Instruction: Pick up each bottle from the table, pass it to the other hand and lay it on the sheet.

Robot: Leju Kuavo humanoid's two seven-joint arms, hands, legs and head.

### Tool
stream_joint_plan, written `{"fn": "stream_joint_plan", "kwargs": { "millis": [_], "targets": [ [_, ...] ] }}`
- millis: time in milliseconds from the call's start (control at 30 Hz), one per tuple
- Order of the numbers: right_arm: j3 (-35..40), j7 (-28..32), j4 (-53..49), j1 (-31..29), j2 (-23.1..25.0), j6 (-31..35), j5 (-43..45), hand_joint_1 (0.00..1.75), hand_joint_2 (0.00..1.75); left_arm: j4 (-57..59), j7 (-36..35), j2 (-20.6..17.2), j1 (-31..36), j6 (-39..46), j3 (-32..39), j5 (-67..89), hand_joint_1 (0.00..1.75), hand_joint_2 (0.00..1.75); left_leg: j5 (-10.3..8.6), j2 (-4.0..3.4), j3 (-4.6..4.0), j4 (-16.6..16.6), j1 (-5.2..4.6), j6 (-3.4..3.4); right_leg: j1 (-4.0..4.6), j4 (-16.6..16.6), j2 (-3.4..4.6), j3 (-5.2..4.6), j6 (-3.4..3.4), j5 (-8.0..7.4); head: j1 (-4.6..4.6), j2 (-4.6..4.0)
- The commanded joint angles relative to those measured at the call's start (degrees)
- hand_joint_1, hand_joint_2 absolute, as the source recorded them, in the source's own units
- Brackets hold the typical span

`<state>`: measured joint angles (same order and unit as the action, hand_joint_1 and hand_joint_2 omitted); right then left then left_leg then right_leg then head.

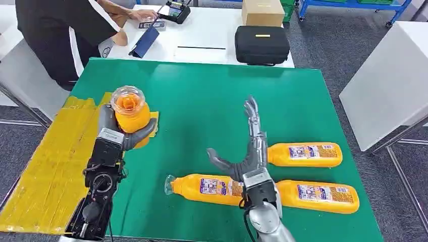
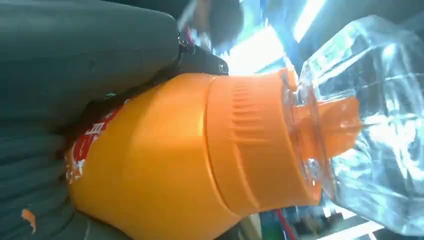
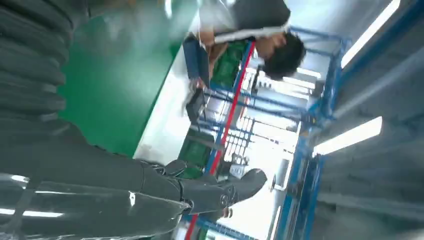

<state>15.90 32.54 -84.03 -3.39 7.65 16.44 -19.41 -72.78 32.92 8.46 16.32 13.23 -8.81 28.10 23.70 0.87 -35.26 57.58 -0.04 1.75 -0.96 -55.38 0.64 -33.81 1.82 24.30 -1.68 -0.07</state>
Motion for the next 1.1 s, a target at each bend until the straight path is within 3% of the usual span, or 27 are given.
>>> {"fn": "stream_joint_plan", "kwargs": {
  "millis": [33, 200, 300, 333, 400, 467, 667, 1100],
  "targets": [
    [-5.3, 0.4, -5.4, 3.1, -1.2, 0.4, 0.8, 0.00, 1.75, 0.1, -0.6, -3.2, 0.9, 3.1, 3.7, 3.8, 1.75, 1.75, 0.10, -0.08, 0.26, 0.0, 0.02, -0.13, 0.04, 0.0, -0.04, 0.24, -0.12, 0.10, -0.02, 0.00],
    [-6.5, 0.2, -8.4, 6.0, -0.5, 1.2, 0.6, 0.00, 1.75, 2.9, -4.3, -4.3, 2.0, 10.6, 4.2, 14.9, 1.75, 1.75, 0.06, -0.04, 0.24, 0.0, 0.02, -0.10, 0.03, 0.0, -0.06, 0.21, -0.08, 0.08, 0.00, 0.00],
    [-7.0, -0.1, -10.4, 8.2, -0.4, 0.1, 0.0, 0.00, 1.75, 4.3, -13.7, -6.4, 2.3, 17.4, 4.6, 34.0, 1.75, 1.75, 0.15, -0.05, 0.40, 0.0, 0.04, -0.14, 0.06, 0.0, -0.08, 0.37, -0.12, 0.17, 0.00, 0.00],
    [-7.1, -0.1, -10.3, 8.4, -0.4, 0.1, 0.0, 0.00, 1.75, 4.7, -14.0, -6.8, 2.3, 17.4, 4.8, 35.3, 1.75, 1.75, 0.06, -0.05, 0.26, -0.1, 0.01, -0.10, 0.02, 0.0, -0.04, 0.22, -0.08, 0.08, -0.02, 0.00],
    [-7.3, 0.4, -9.5, 7.6, -0.6, -1.0, 0.2, 0.00, 1.75, 8.2, -22.1, -8.9, 2.7, 13.4, 4.0, 53.3, 1.75, 1.75, 0.10, -0.12, 0.35, -0.1, 0.02, -0.12, 0.03, 0.0, 0.02, 0.29, -0.10, 0.10, 0.00, 0.00],
    [-7.6, 0.5, -9.5, 7.3, -0.4, -1.2, -0.1, 0.00, 1.75, 13.6, -24.7, -8.4, 4.4, 12.5, 4.1, 59.0, 1.75, 1.75, 0.05, -0.12, 0.32, -0.1, 0.00, -0.11, 0.01, 0.0, 0.02, 0.24, -0.08, 0.06, -0.02, 0.00],
    [-7.3, -0.8, -10.4, 8.0, -0.8, -1.8, -1.1, 0.00, 1.75, 35.8, -24.2, -9.3, 12.9, 12.8, 3.0, 60.7, 1.75, 1.75, -0.03, 0.12, 0.26, -0.1, 0.00, -0.10, 0.01, 0.0, -0.22, 0.21, -0.10, 0.06, 0.00, 0.00],
    [-5.4, -1.5, -5.6, 5.7, -1.0, -3.5, -1.5, 0.00, 1.75, 45.8, -20.6, -7.4, 13.9, 13.6, 4.5, 57.0, 1.75, 1.75, -0.04, -0.11, 0.17, -0.1, 0.02, -0.09, 0.03, 0.0, 0.00, 0.12, -0.05, 0.00, 0.00, 0.00]
  ]
}}
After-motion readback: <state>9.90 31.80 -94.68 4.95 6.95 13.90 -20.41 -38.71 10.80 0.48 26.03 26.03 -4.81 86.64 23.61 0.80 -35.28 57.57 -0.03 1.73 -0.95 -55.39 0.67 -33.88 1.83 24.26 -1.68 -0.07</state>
